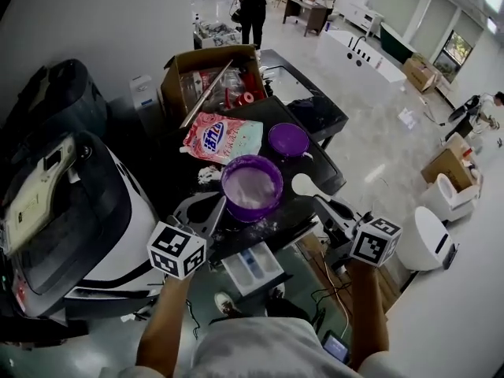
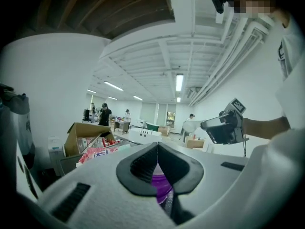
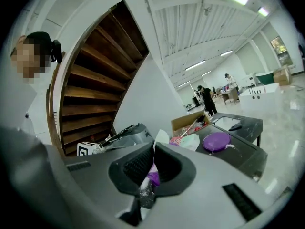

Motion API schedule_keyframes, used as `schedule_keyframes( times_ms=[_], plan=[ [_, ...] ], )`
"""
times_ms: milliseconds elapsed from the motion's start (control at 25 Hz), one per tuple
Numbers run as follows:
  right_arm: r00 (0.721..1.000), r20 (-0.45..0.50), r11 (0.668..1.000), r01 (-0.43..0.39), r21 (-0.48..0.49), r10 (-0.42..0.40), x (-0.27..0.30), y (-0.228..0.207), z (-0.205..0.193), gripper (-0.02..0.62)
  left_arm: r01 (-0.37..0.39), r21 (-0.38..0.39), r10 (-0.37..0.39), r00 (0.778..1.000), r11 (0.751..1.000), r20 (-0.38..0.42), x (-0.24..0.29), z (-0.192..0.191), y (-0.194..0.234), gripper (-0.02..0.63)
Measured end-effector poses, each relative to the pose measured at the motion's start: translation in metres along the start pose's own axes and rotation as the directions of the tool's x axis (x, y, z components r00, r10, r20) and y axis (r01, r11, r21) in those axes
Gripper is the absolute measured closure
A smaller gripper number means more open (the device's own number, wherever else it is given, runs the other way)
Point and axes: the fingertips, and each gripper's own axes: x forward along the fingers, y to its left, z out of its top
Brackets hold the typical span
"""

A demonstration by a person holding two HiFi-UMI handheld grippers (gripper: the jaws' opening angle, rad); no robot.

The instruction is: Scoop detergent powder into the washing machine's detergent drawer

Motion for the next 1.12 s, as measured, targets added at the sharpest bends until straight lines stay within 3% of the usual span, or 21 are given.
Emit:
schedule_keyframes(
  times_ms=[320, 600, 1120],
  plan=[
    [0.997, 0.036, 0.998, 0.065, -0.013, -0.064, -0.054, 0.026, -0.019, 0.594, 0.077, 0.03, -0.076, 0.997, 0.997, -0.025, -0.016, -0.011, -0.032, 0.595],
    [0.996, 0.049, 0.998, 0.068, 0.001, -0.068, -0.109, 0.04, -0.045, 0.594, 0.059, 0.037, -0.058, 0.997, 0.998, -0.048, -0.044, -0.025, -0.078, 0.595],
    [1.0, 0.004, 0.999, -0.022, -0.043, 0.022, -0.206, 0.089, -0.099, 0.594, -0.022, 0.014, 0.023, 0.995, 1.0, -0.097, -0.118, -0.061, -0.196, 0.595]
  ],
)
